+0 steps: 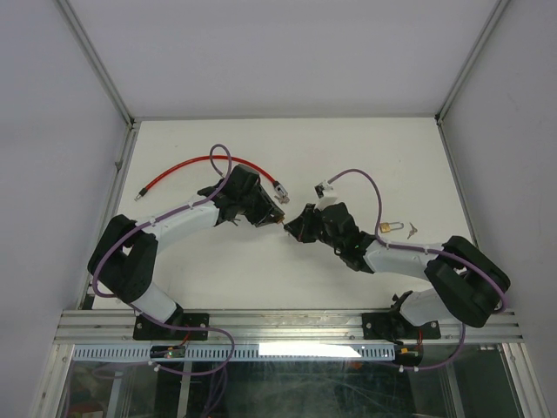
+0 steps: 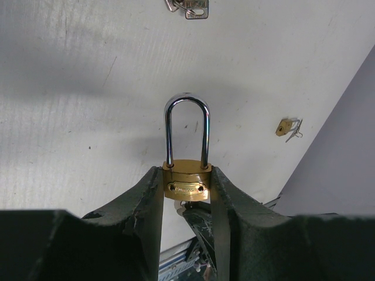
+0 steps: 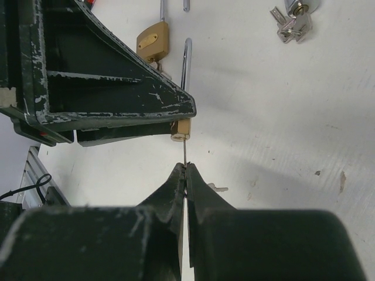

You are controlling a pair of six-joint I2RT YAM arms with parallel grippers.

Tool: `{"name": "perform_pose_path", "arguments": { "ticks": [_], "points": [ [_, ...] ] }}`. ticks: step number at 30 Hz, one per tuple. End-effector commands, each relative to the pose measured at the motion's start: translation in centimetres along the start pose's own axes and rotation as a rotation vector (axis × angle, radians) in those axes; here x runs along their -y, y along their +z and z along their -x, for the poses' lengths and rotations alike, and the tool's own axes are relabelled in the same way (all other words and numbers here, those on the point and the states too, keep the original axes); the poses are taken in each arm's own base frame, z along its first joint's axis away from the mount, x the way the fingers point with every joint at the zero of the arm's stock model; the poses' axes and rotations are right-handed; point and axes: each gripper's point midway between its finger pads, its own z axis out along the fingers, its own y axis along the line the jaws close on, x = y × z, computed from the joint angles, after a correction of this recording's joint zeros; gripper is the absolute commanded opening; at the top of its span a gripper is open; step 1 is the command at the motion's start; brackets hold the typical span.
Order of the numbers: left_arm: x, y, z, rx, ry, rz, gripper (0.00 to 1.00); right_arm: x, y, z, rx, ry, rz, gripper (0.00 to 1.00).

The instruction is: Unlock with the key

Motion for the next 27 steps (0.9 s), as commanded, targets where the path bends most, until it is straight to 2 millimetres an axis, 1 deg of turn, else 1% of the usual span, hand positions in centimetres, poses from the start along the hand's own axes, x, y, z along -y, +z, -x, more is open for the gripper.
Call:
{"name": "perform_pose_path", "arguments": {
  "ticks": [1,12,27],
  "points": [
    [2.71,-1.55,0.4,0.01,-0.005,-0.107,0.16,-2.36,0.47,2.82,0.094,0.019,0.059,0.0],
    [2.67,-1.59,0.4,0.014,-0.003,-0.107,0.16,-2.62,0.46,3.03,0.102,0.037,0.069,0.0],
    [2.82,-1.91,0.3,0.018,-0.004,-0.117,0.15,-1.68,0.9,2.51,0.09,0.067,0.025,0.0]
  ]
}}
